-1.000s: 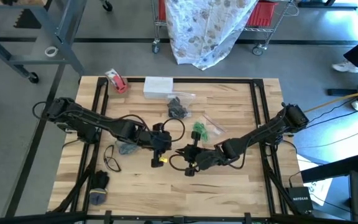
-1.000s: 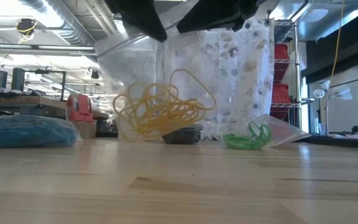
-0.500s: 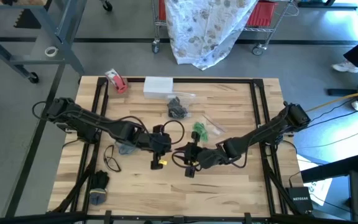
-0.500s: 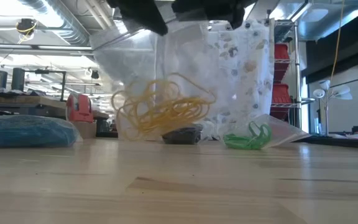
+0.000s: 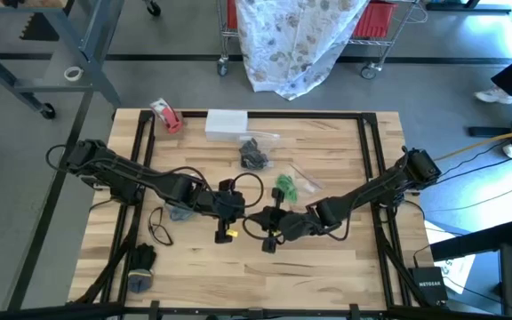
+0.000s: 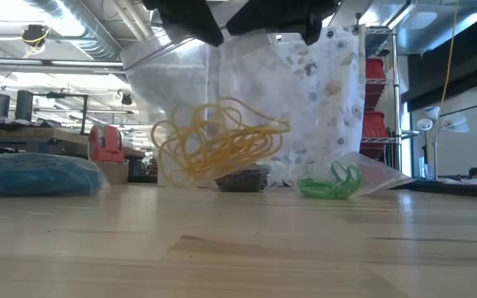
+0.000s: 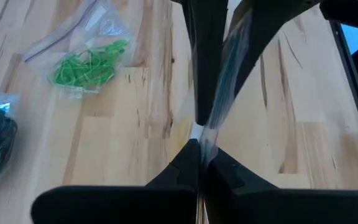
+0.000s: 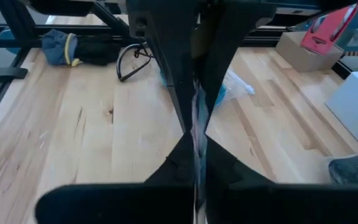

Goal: Sort rubber bands
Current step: Close the transparent zip bag

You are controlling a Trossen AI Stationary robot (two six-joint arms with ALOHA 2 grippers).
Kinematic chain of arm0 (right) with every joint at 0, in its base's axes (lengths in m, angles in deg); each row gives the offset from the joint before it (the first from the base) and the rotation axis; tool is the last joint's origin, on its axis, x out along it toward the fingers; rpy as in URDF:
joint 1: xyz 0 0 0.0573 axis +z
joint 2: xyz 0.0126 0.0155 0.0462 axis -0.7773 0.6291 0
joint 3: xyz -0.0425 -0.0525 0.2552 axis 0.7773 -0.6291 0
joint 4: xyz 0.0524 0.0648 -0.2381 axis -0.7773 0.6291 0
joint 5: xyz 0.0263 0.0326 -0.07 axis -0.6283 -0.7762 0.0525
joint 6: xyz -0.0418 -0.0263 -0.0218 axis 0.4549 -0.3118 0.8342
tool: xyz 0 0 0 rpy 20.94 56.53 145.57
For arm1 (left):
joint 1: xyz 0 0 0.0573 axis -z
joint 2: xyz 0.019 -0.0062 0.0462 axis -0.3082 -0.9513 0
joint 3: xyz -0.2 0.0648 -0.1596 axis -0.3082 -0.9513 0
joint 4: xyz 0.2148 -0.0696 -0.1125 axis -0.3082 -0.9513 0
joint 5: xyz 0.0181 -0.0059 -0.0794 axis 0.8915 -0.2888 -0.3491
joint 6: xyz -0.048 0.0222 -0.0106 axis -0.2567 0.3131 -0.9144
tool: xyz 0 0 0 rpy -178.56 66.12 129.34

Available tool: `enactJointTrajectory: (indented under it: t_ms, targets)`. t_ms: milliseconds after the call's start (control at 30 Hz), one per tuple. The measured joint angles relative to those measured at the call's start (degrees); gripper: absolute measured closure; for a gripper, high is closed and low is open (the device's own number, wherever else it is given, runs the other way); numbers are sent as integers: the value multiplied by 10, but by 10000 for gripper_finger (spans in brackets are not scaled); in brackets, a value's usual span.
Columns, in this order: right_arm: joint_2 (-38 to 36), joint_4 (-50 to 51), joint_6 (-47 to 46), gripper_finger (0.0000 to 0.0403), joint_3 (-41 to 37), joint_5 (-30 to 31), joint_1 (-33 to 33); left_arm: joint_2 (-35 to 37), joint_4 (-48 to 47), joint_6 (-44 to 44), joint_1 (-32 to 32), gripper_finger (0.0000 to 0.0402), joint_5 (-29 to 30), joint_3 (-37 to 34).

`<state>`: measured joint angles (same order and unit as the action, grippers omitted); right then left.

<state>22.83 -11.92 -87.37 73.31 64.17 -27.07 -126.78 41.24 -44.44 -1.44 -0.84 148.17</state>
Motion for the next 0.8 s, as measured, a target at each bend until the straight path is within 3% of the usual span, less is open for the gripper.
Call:
enactJointTrajectory:
  t_ms: [167,500,800]
  targets:
    - [0,2,1,401,0,11,0,0,0,-4,0,391,0,0]
    - [0,5,16,402,0,22,0,3,-62,12,-1,332,0,12]
    - [0,5,26,403,0,22,0,3,-75,44,-8,398,21,12]
